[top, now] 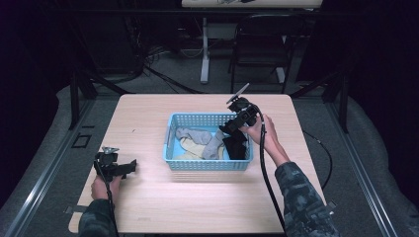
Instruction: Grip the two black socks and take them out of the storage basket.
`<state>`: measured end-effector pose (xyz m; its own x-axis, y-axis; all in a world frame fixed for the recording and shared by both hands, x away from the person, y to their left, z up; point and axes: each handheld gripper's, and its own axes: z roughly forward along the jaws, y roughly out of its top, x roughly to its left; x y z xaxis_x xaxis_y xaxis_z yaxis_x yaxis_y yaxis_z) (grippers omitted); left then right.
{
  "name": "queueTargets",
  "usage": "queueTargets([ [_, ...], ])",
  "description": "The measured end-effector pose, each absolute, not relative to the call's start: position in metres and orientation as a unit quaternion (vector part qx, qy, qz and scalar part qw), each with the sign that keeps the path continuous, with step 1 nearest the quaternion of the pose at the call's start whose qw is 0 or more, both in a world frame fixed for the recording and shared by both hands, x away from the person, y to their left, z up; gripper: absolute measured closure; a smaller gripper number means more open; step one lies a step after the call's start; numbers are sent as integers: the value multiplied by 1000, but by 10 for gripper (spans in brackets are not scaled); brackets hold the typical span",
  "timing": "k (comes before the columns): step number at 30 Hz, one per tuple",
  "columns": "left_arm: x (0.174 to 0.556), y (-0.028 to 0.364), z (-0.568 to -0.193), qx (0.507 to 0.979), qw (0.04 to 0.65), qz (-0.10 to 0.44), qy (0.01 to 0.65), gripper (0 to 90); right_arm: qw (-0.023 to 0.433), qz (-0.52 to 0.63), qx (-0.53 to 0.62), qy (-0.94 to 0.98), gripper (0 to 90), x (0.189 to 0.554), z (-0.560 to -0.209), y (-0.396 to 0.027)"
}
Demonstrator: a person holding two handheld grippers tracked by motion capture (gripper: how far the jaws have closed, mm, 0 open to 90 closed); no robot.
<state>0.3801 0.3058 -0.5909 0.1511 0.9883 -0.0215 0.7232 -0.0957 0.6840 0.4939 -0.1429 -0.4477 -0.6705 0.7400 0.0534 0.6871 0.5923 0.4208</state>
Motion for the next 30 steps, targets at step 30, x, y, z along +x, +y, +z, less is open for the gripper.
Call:
queueTargets([
  [30, 380, 306, -591, 703, 285, 232, 609, 34, 75, 249, 382, 887, 823, 477, -385, -154],
])
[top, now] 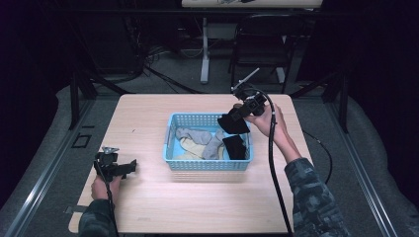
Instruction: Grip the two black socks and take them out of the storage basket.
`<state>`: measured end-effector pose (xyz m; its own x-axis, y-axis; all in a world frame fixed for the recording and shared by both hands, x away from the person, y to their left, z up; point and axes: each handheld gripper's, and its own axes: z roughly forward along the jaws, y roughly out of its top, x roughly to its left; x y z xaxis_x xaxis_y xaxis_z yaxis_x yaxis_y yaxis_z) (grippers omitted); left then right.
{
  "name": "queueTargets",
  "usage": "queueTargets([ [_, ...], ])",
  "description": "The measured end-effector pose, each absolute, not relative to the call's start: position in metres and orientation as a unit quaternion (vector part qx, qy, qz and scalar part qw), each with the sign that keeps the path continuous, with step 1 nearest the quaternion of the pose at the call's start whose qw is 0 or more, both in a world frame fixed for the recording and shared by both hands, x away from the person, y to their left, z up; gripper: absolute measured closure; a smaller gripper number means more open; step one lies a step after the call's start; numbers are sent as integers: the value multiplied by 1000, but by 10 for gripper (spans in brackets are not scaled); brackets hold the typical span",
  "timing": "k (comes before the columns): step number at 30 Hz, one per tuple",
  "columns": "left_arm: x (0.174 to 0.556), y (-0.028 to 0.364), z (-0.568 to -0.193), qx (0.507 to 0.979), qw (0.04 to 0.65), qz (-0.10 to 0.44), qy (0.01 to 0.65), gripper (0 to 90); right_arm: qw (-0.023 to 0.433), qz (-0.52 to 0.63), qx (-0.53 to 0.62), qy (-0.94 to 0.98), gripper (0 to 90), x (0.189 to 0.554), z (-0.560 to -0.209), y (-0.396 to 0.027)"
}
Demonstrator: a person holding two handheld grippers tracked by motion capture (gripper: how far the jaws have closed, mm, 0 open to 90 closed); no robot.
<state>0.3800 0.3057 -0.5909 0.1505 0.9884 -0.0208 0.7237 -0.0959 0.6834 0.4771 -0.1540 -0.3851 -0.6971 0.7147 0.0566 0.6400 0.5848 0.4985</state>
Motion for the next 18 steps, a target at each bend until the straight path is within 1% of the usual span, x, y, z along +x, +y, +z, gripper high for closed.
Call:
queueTargets([
  [11, 380, 306, -591, 703, 285, 232, 609, 34, 83, 272, 382, 879, 825, 471, -366, -162],
  [18, 380, 306, -591, 703, 285, 232, 609, 34, 93, 282, 387, 873, 825, 466, -353, -175],
])
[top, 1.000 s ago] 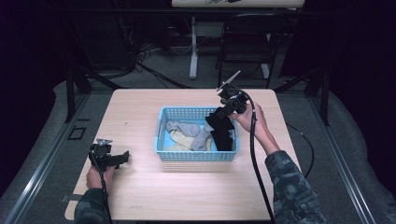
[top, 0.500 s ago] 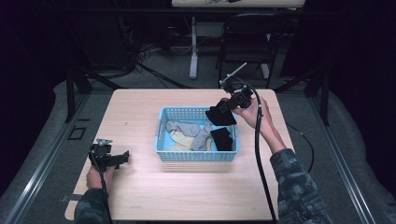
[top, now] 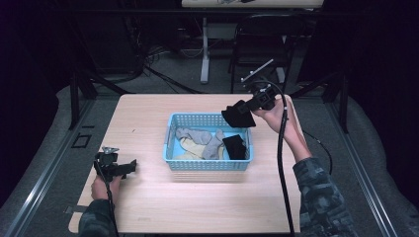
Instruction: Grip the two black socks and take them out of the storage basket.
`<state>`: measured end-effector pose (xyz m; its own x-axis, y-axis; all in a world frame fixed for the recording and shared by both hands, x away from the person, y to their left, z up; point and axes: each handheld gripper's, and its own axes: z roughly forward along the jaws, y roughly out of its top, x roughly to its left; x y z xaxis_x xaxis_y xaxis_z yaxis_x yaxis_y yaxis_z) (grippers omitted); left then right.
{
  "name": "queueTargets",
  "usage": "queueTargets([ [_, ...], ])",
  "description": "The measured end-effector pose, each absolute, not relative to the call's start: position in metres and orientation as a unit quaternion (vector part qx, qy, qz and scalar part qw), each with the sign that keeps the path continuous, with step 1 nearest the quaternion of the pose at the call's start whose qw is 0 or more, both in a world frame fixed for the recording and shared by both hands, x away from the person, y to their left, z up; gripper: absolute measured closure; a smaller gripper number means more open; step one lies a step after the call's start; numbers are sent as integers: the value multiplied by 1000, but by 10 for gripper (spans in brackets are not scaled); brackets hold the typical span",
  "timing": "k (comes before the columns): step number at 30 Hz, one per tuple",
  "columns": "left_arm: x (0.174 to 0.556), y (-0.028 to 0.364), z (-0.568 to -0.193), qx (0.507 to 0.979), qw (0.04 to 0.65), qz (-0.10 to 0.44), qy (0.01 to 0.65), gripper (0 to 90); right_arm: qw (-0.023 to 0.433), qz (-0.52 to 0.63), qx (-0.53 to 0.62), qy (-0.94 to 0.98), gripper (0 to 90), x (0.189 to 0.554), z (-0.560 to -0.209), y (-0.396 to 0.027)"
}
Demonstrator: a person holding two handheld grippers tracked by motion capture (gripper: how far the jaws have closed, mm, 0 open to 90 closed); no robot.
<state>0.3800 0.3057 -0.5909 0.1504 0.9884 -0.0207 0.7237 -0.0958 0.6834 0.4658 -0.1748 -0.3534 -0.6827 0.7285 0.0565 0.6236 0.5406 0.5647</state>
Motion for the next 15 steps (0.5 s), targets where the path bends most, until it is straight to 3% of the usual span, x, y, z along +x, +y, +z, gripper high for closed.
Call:
queueTargets([
  [15, 380, 306, -591, 703, 285, 232, 609, 34, 116, 290, 411, 856, 825, 450, -340, -218],
])
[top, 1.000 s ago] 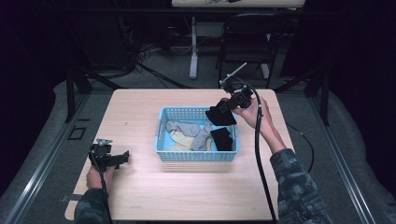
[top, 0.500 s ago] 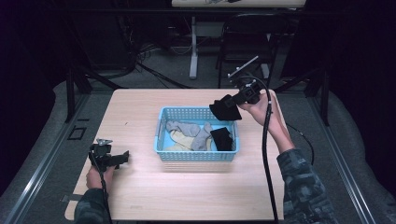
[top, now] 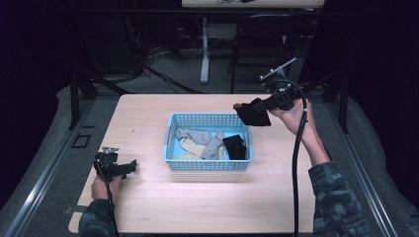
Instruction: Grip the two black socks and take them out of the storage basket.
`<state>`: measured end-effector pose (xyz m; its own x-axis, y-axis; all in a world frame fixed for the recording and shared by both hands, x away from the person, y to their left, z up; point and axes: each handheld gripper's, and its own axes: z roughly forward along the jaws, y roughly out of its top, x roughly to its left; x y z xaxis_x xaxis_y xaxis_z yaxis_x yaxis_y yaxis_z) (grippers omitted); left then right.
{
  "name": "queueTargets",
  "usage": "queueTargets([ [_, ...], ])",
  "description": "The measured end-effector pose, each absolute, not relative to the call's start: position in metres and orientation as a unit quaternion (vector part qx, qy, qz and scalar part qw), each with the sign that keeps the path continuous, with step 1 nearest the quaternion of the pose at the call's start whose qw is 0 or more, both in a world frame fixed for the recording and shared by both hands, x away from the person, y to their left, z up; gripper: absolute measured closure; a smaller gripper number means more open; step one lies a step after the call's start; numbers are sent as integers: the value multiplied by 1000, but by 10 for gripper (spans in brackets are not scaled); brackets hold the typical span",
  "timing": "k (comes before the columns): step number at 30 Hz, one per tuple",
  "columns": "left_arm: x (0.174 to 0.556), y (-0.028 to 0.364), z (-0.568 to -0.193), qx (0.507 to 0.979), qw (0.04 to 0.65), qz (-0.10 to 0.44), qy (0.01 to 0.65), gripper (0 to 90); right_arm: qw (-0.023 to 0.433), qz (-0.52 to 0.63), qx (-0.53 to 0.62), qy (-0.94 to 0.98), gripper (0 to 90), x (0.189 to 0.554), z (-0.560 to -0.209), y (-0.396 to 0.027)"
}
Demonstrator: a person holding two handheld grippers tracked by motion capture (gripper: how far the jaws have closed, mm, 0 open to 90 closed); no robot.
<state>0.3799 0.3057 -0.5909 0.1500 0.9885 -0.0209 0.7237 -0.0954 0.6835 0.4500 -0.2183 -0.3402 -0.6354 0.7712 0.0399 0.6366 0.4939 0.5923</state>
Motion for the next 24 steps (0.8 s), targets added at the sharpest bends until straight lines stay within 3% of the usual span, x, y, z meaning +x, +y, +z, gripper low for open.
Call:
queueTargets([
  [10, 380, 306, -591, 703, 285, 232, 609, 34, 137, 291, 435, 841, 825, 443, -337, -251],
  [24, 380, 306, -591, 703, 285, 232, 609, 34, 132, 272, 489, 818, 825, 437, -378, -305],
])
